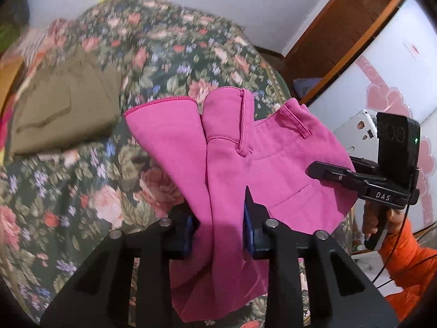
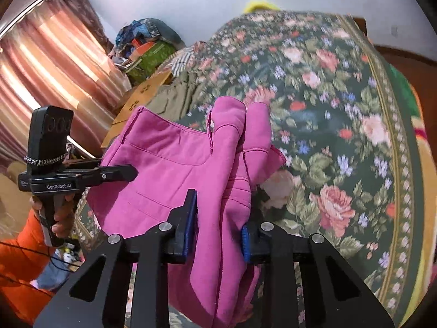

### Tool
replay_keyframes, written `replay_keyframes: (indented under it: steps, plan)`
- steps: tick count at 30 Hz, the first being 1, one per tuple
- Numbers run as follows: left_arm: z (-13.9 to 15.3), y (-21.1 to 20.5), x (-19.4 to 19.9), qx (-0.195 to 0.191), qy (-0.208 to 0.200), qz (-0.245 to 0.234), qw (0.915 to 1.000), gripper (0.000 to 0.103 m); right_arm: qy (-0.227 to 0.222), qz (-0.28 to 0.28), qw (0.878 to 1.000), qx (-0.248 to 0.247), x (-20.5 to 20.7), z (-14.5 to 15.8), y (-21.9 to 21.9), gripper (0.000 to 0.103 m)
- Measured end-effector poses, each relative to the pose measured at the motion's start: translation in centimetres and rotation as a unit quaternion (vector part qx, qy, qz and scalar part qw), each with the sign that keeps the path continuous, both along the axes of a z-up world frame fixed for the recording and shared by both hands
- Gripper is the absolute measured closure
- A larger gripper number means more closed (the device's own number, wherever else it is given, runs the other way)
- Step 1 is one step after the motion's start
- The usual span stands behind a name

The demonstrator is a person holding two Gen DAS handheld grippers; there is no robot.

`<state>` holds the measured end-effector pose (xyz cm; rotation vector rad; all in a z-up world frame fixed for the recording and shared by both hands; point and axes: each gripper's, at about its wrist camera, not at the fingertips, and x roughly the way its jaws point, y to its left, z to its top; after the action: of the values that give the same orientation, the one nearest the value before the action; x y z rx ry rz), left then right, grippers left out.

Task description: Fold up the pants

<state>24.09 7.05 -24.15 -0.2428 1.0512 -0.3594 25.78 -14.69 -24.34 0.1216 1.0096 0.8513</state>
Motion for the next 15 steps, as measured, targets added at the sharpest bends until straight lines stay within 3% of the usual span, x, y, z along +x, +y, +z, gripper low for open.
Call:
replay_keyframes:
  steps: [7, 15]
  plan:
    - [4.0, 1.5, -0.5, 0.004, -0.061, 0.007, 0.9981, 0.074, -0.043, 0.002, 0.999, 0.012, 0.4, 3.4, 1.0, 0.080]
    - [7.9, 6.1, 1.2, -0.004, -0.117, 0.032, 0.9926, 0.074, -0.104, 0.017, 0.994, 0.023, 1.4, 7.4, 4.3, 0.080]
